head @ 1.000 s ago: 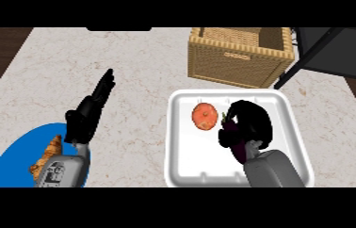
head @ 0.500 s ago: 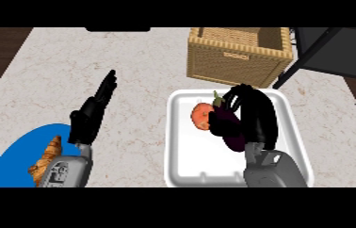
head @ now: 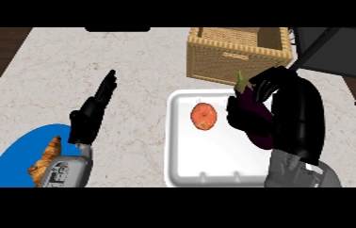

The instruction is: Pick the eggplant from the tray and place it in the tiered shelf

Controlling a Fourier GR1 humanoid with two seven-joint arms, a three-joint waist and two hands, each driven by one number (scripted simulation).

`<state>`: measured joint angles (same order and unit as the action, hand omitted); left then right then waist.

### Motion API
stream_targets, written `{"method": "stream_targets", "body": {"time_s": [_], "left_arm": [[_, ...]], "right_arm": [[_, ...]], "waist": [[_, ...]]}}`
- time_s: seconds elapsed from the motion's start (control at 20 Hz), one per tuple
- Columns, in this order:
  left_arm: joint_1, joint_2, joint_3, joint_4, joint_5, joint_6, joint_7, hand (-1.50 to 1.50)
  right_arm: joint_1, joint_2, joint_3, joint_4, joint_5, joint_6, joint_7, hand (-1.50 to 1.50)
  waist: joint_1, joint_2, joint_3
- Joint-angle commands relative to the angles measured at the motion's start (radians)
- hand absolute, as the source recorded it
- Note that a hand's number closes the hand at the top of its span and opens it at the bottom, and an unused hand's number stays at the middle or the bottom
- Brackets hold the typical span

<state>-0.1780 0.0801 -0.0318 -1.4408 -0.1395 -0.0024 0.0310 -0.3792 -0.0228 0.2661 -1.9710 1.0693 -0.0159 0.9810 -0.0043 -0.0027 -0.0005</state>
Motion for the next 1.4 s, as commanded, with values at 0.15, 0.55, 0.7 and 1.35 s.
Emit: {"method": "stream_targets", "body": {"time_s": [0.15,0.55,0.7,1.35], "left_arm": [[-0.038,0.005,0.016,0.027,0.005,-0.01,-0.007,0.0],[-0.036,0.01,0.018,-0.023,0.011,-0.02,0.04,0.0],[-0.03,0.013,0.029,0.066,0.002,-0.024,-0.042,0.0],[0.054,-0.015,-0.013,-0.024,-0.02,-0.019,-0.047,0.0]], "right_arm": [[-0.159,-0.057,-0.12,-0.09,0.094,0.121,0.093,1.5],[-0.367,-0.178,-0.319,-0.009,0.081,0.225,0.067,1.5],[-0.426,-0.217,-0.398,0.032,0.026,0.236,0.039,1.5],[-0.487,-0.388,-0.505,0.304,0.033,0.103,-0.136,1.5]], "waist": [[0.002,0.002,0.0],[0.006,0.002,0.0],[0.003,0.003,0.0],[0.011,0.003,0.0]]}}
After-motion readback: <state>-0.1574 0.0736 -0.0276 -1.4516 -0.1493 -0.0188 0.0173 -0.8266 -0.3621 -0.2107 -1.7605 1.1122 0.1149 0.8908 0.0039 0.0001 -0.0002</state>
